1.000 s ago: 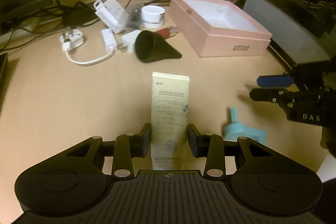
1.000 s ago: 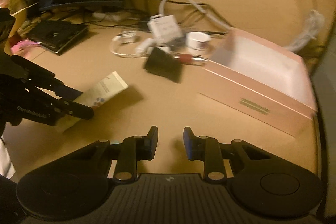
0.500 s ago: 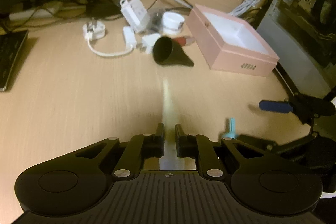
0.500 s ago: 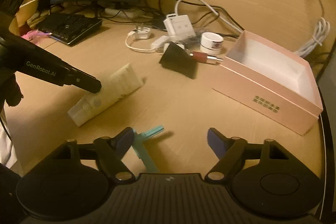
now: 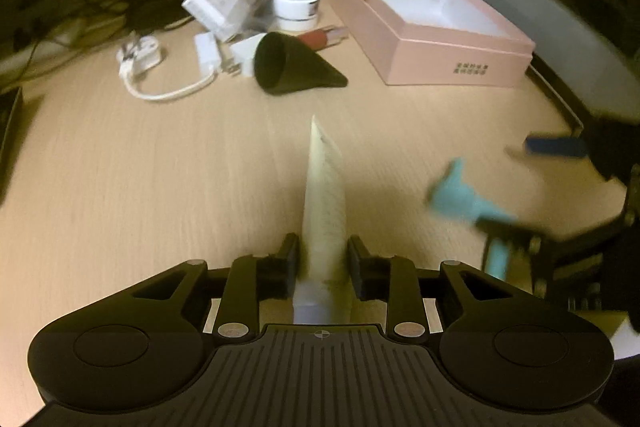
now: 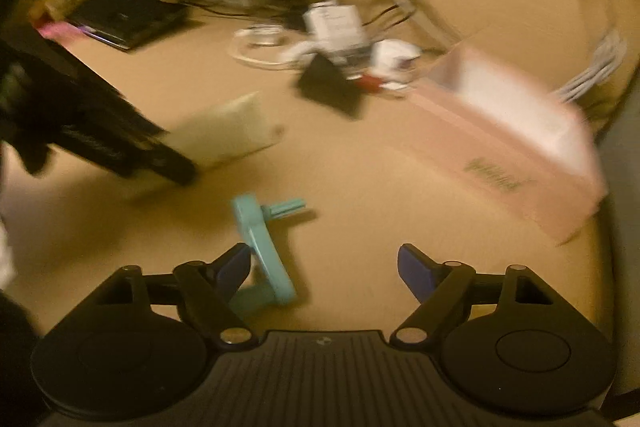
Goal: Organize rigid objects
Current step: 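Drop the teal part into the pink box with the right tool while the left tool drops the tube in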
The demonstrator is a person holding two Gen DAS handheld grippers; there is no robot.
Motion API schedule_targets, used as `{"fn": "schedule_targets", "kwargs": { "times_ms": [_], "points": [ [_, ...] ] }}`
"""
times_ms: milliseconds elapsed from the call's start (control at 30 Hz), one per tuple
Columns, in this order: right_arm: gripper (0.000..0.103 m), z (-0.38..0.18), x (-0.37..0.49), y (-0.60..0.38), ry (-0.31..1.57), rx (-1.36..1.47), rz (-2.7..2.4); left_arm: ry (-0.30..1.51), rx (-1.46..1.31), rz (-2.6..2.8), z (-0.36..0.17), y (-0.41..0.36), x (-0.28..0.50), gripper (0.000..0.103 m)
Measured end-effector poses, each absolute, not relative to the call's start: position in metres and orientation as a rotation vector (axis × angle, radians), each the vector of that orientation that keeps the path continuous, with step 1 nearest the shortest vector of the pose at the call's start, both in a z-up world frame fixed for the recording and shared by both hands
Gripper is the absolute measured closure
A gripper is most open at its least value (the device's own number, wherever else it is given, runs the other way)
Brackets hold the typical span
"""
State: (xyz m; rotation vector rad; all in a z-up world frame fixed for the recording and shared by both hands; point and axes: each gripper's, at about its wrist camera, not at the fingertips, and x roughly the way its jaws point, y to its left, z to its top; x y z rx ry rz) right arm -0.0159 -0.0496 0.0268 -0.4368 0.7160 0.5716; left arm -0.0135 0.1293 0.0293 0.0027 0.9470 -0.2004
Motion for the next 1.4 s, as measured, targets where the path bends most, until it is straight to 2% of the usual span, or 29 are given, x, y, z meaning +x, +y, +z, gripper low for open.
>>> {"fn": "schedule_targets", "kwargs": {
  "times_ms": [100,267,500,533,567,800,1033,1200,1400],
  "points": [
    [0.023,0.029,-0.014,-0.055,0.678,-0.450,0.500,0.941,0.020,-0.189,0.028,0.125,-0.015,0.073],
    [0.023,0.031,-0.009,-0.063,0.785,-0.171,0.559,0.902,0.037,-0.179,0.026,0.122,-0.025,0.072],
    [0.025,0.016,0.011,-0.048,0.702,-0.202,0.512,0.867,0.009,-0.202,0.025,0.127,-0.030,0.073],
    [0.037,0.014,0.017,-0.046,0.716,-0.212,0.530,0.864,-0.003,-0.206,0.025,0.129,-0.030,0.073],
    [0.058,0.012,0.021,-0.045,0.738,-0.221,0.544,0.860,-0.018,-0.209,0.024,0.131,-0.031,0.073],
    [0.058,0.030,0.005,-0.053,0.738,-0.222,0.581,0.849,-0.048,-0.262,0.026,0.131,-0.037,0.073],
    [0.059,0.067,-0.010,-0.083,0.696,-0.143,0.548,0.777,-0.086,-0.365,0.054,0.119,-0.038,0.074],
    [0.060,0.110,0.002,-0.106,0.600,-0.086,0.493,0.659,-0.124,-0.448,0.097,0.105,0.000,0.074],
    [0.060,0.184,0.062,-0.117,0.410,-0.078,0.409,0.493,-0.102,-0.518,0.191,0.071,0.099,0.073]
  ]
}}
